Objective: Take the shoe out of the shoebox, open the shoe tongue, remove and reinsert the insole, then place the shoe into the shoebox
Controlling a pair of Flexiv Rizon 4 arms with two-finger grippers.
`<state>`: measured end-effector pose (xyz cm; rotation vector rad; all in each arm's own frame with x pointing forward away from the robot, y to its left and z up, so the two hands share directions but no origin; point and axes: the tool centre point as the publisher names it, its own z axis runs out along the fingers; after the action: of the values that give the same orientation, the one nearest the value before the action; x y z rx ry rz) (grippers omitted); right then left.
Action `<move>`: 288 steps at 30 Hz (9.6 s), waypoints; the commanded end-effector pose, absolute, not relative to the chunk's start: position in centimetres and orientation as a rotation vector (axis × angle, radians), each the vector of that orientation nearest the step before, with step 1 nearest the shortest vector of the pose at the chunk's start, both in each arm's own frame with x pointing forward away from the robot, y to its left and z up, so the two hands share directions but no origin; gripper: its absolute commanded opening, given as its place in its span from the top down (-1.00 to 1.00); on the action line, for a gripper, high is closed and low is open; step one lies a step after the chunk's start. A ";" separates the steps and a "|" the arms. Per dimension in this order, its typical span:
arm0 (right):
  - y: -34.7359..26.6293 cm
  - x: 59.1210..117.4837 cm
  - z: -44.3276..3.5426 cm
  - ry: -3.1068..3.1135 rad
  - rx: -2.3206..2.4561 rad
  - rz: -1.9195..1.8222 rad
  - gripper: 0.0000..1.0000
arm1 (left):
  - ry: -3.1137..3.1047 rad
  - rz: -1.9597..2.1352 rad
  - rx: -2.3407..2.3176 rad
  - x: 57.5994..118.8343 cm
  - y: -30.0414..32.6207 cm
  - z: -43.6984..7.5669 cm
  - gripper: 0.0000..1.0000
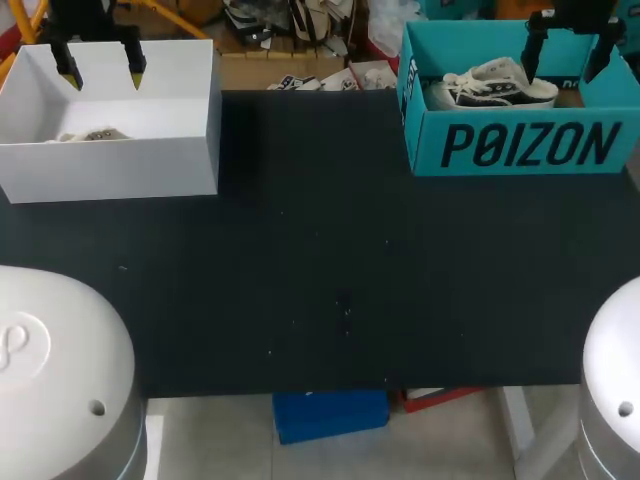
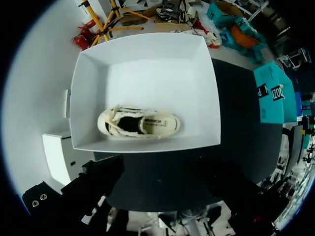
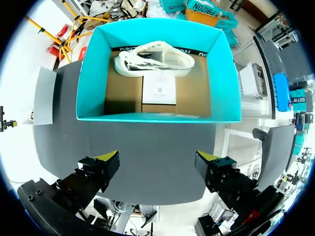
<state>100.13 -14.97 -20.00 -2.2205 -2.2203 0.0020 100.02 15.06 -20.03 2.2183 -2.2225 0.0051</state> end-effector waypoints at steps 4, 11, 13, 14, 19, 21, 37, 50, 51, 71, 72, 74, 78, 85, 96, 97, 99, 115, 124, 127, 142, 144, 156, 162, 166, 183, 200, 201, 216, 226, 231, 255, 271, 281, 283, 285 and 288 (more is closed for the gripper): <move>-13.0 101.2 -17.4 -2.974 -1.660 -0.040 -1.00 | -2.223 0.005 2.218 100.0 15.1 -20.0 -1.00; -13.0 101.2 -17.4 -2.974 -1.660 -0.040 -1.00 | -2.223 0.005 2.218 100.0 15.1 -20.0 -1.00; -13.0 101.2 -17.4 -2.974 -1.660 -0.040 -1.00 | -2.223 0.005 2.218 100.0 15.1 -20.0 -1.00; -13.0 101.2 -17.4 -2.974 -1.660 -0.040 -1.00 | -2.223 0.005 2.218 100.0 15.1 -20.0 -1.00; -12.7 100.8 -18.5 -3.175 -1.333 0.072 -1.00 | -2.223 0.005 2.218 100.0 15.1 -20.0 -1.00; -12.3 100.2 -18.6 -3.417 -0.797 0.053 -1.00 | -2.223 0.005 2.218 100.0 15.1 -20.0 -1.00; -12.2 98.8 -18.9 -3.373 -0.135 -0.199 -1.00 | -2.223 0.005 2.218 100.0 15.1 -20.0 -1.00; -11.3 106.3 -19.9 -3.311 0.137 -0.109 -0.87 | -2.223 0.005 2.218 100.0 15.1 -20.0 -1.00; -11.2 106.8 -20.2 -3.311 0.139 -0.108 -0.80 | -2.223 0.005 2.218 100.0 15.1 -20.0 -1.00; -12.9 116.2 -26.1 -3.355 0.082 0.073 0.00 | -2.223 0.005 2.218 100.0 15.1 -20.0 -1.00; -13.1 116.6 -26.5 -3.348 0.078 0.070 0.00 | -2.223 0.005 2.218 100.0 15.1 -20.0 -1.00; -13.2 117.2 -27.1 -3.346 0.075 0.068 0.00 | -2.223 0.005 2.218 100.0 15.1 -20.0 -1.00; -13.7 118.5 -28.8 -3.332 0.055 0.048 0.01 | -2.223 0.005 2.218 100.0 15.1 -20.0 -1.00; -14.3 119.7 -31.6 -3.313 0.005 0.041 0.03 | -2.223 0.005 2.218 100.0 15.1 -20.0 -1.00; -14.4 120.5 -35.6 -3.265 -0.020 0.016 0.15 | -2.223 0.005 2.218 100.0 15.1 -20.0 -1.00; -14.3 120.4 -35.9 -3.260 -0.019 0.012 0.15 | -2.223 0.005 2.218 100.0 15.1 -20.0 -1.00; -14.3 120.4 -36.4 -3.253 -0.021 0.009 0.15 | -2.223 0.005 2.218 100.0 15.1 -20.0 -1.00; -14.7 120.1 -39.9 -3.212 -0.061 0.021 0.16 | -2.223 0.005 2.218 100.0 15.1 -20.0 -1.00; -14.6 120.1 -40.3 -3.225 -0.083 0.057 1.00 | -2.223 0.005 2.218 100.0 15.1 -20.0 -1.00; -14.5 120.1 -39.6 -3.230 -0.079 0.067 1.00 | -2.223 0.005 2.218 100.0 15.1 -20.0 -1.00; -15.2 118.0 -33.5 -3.298 -0.132 0.170 1.00 | -2.223 0.005 2.218 100.0 15.1 -20.0 -1.00; -15.2 117.6 -32.6 -3.312 -0.143 0.192 1.00 | -2.223 0.005 2.218 100.0 15.1 -20.0 -1.00; -13.9 114.4 -24.9 -3.391 -0.219 0.359 1.00 | -2.223 0.005 2.218 100.0 15.1 -20.0 -1.00; -13.0 112.6 -20.5 -3.441 -0.241 0.443 1.00 | -2.223 0.005 2.218 100.0 15.1 -20.0 -1.00; -12.5 111.2 -17.4 -3.489 -0.260 0.485 1.00 | -2.223 0.005 2.218 100.0 15.1 -20.0 -1.00; -4.1 101.8 -8.1 -3.645 -0.253 0.640 1.00 | -2.223 0.005 2.218 100.0 15.1 -20.0 -1.00; 11.3 92.6 -11.1 -3.661 -0.424 0.430 1.00 | -2.223 0.005 2.218 100.0 15.1 -20.0 -1.00; 12.0 92.1 -11.4 -3.654 -0.425 0.416 1.00 | -2.223 0.005 2.218 100.0 15.1 -20.0 -1.00; 21.3 85.7 -18.8 -3.584 -0.561 0.200 1.00 | -2.223 0.005 2.218 100.0 15.1 -20.0 -1.00; 23.9 83.8 -25.6 -3.554 -0.608 0.044 1.00 | -2.223 0.005 2.218 100.0 15.1 -20.0 -1.00; 24.1 83.4 -28.9 -3.546 -0.551 -0.019 1.00 | -2.223 0.005 2.218 100.0 15.1 -20.0 -1.00; 22.9 85.9 -37.5 -3.499 -0.205 -0.203 1.00 | -2.223 0.005 2.218 100.0 15.1 -20.0 -1.00; 24.2 83.2 -39.1 -3.426 -0.227 -0.204 1.00 | -2.223 0.005 2.218 100.0 15.1 -20.0 -1.00; 25.4 82.6 -40.3 -3.359 -0.216 -0.246 0.62 | -2.223 0.005 2.218 100.0 15.1 -20.0 -1.00; 25.6 82.5 -40.0 -3.351 -0.218 -0.257 -1.00 | -2.223 0.005 2.218 100.0 15.1 -20.0 -1.00; 25.5 82.3 -39.3 -3.337 -0.226 -0.247 -1.00 | -2.223 0.005 2.218 100.0 15.1 -20.0 -1.00; 25.1 82.1 -37.8 -3.299 -0.257 -0.222 -1.00 | -2.223 0.005 2.218 100.0 15.1 -20.0 -1.00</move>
<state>81.86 25.52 -39.53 -0.2602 -3.3117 -0.2431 100.05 15.08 -20.06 2.2165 -2.2235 0.0100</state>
